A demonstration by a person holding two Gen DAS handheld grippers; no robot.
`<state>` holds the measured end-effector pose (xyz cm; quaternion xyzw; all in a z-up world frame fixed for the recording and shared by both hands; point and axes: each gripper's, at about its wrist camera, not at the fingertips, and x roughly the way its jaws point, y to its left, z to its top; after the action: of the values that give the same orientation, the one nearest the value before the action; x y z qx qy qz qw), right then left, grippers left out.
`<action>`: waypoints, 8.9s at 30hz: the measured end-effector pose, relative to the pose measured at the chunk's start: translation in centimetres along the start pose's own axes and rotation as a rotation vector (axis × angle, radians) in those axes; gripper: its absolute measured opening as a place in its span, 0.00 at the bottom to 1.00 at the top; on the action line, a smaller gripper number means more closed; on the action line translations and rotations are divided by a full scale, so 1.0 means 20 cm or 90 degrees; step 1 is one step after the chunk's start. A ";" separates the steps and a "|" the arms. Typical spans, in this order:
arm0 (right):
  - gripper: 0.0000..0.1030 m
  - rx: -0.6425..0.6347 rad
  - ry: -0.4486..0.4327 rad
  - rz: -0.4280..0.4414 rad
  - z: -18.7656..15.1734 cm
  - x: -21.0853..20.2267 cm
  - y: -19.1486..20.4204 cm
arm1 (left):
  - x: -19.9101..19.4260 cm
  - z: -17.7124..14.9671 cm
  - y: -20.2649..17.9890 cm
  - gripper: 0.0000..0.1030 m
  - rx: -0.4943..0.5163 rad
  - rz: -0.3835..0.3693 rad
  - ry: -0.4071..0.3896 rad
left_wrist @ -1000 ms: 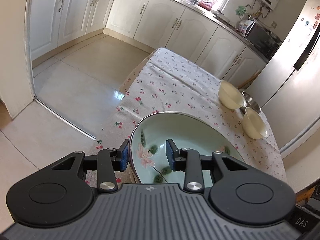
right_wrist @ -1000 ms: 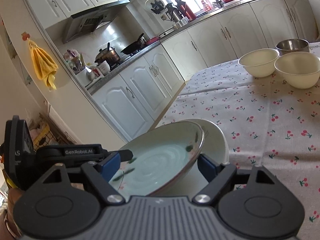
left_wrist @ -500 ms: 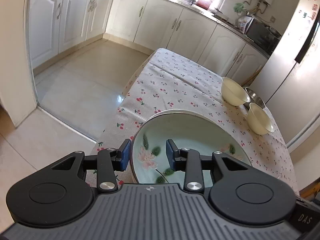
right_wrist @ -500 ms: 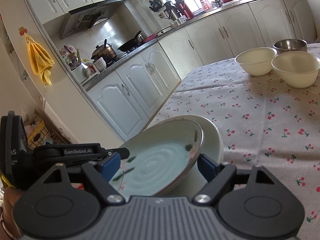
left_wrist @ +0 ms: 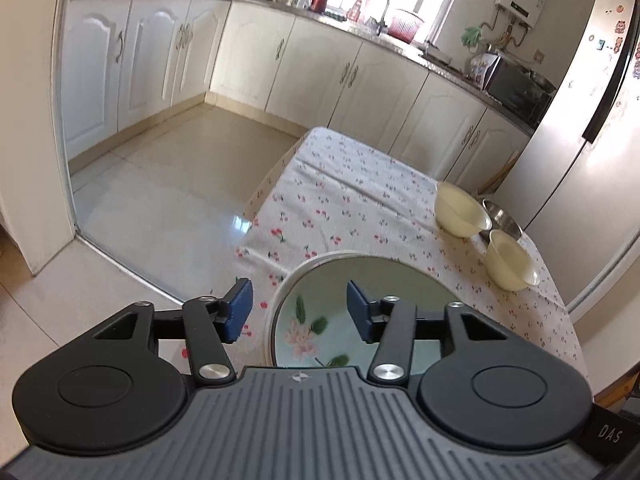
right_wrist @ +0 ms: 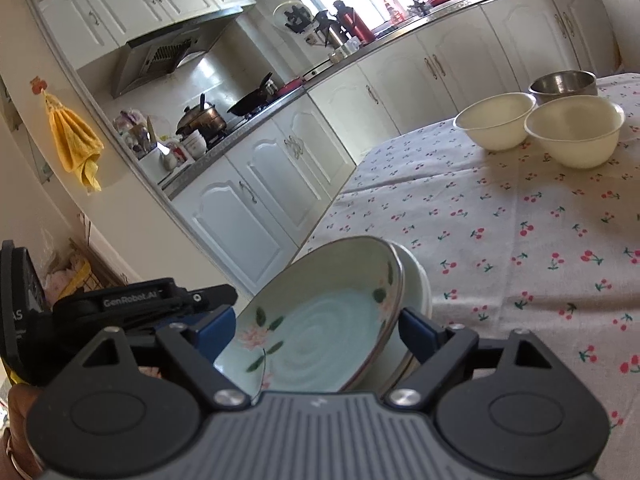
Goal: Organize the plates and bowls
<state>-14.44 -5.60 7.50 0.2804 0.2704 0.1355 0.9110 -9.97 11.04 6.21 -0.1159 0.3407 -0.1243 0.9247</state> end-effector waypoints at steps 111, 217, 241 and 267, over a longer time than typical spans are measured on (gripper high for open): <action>1.00 0.330 -0.169 0.059 0.61 -0.13 -1.15 | 1.13 0.04 -1.25 0.16 0.130 -0.043 0.143; 0.97 0.171 -0.152 -0.163 0.58 -0.62 -0.63 | 0.29 0.18 -0.76 0.95 0.159 -0.174 0.019; 0.71 0.332 -0.087 -0.135 0.95 0.06 -1.33 | 1.21 0.46 -1.35 0.45 0.241 -0.118 0.036; 0.67 0.341 -0.065 -0.097 1.00 0.23 -1.45 | 1.61 0.45 -1.54 0.39 0.228 -0.138 0.145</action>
<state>3.52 -35.86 2.53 0.4968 0.2704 -0.0236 0.8243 14.98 -26.82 2.70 0.0291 0.4009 -0.2934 0.8674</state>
